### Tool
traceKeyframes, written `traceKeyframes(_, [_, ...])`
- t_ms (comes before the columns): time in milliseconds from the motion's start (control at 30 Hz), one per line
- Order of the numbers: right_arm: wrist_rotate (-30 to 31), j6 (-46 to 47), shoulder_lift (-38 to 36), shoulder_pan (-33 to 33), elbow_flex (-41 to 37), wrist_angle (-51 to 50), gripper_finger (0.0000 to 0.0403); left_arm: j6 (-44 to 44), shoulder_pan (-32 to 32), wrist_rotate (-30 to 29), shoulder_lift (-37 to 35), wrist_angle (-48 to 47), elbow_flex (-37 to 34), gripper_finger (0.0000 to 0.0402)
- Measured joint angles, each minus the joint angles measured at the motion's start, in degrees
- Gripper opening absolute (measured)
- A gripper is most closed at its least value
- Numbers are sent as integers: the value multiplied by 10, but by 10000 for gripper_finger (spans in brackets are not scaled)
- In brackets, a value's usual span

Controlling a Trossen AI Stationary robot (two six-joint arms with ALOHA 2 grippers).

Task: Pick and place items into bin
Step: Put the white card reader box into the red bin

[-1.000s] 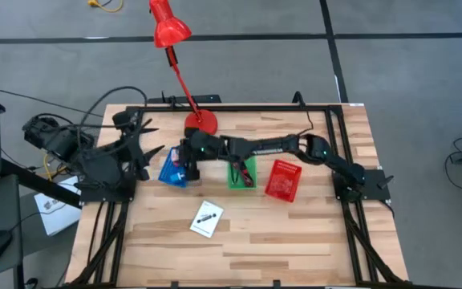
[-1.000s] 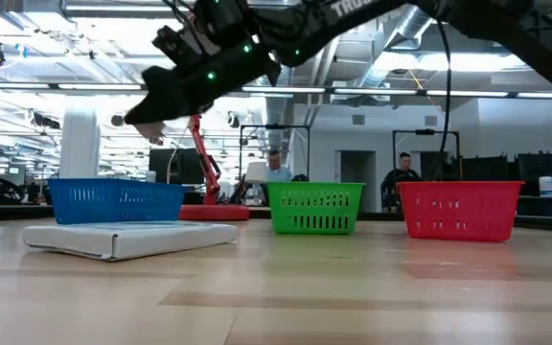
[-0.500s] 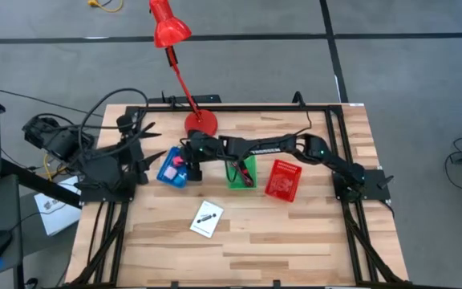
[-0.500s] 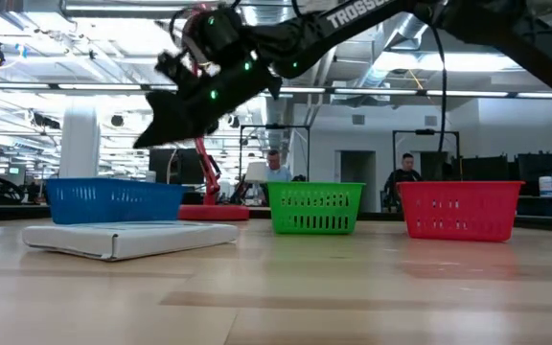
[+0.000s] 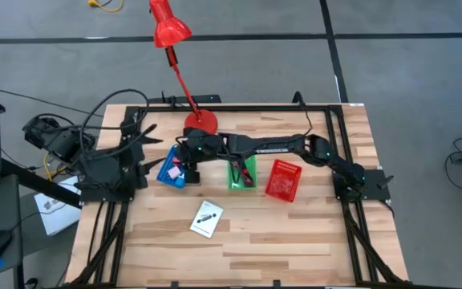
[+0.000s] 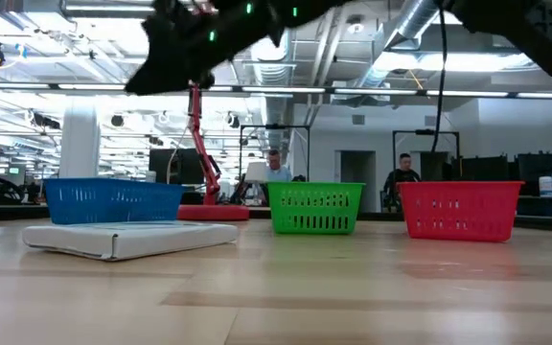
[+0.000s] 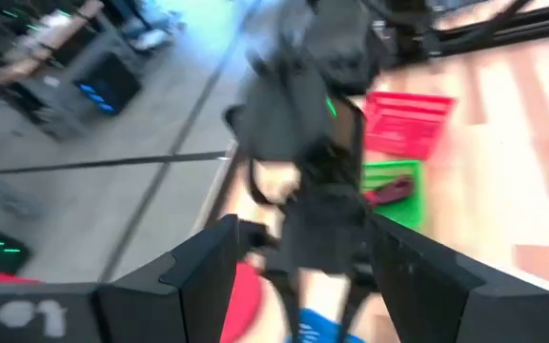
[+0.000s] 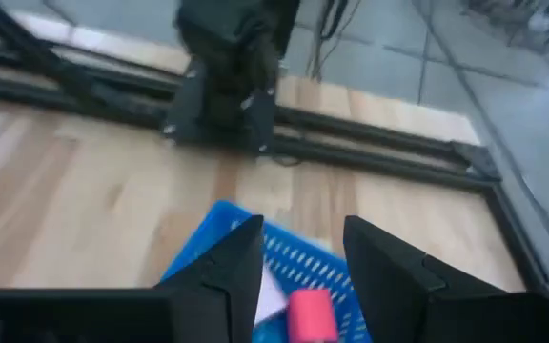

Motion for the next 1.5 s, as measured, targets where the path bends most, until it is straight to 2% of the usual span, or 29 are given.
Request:
traceKeyframes(133, [0,6,-17,13,53,-145,136,-11,0,47,9,2,0,219])
traceKeyframes(300, [0,5,-58,29,119,-321,121,5,0,66,25,2,0,219])
traceKeyframes(400, [-2,19,-93,41,127,-450,118,-13,0,68,42,9,0,219])
traceKeyframes(533, [-5,68,-138,68,127,-571,118,-25,0,71,71,20,0,219])
traceKeyframes(600, [-5,94,-155,84,129,-594,117,-15,3,79,89,17,0,219])
traceKeyframes(800, [-5,147,-147,140,128,-635,112,-44,9,196,160,16,0,219])
traceKeyframes(967, [16,165,-113,174,127,-746,111,-167,4,237,224,10,0,219])
traceKeyframes(1100, [58,194,-109,180,117,-748,107,-212,-24,237,284,6,0,219])
traceKeyframes(1267, [-13,146,-109,174,113,-727,107,-275,-49,230,361,12,0,219])
traceKeyframes(1367, [-19,151,-120,165,113,-761,107,-304,-65,247,380,-44,0,219])
traceKeyframes(1500, [-17,184,-169,145,113,-760,107,-401,-94,257,370,-228,0,219])
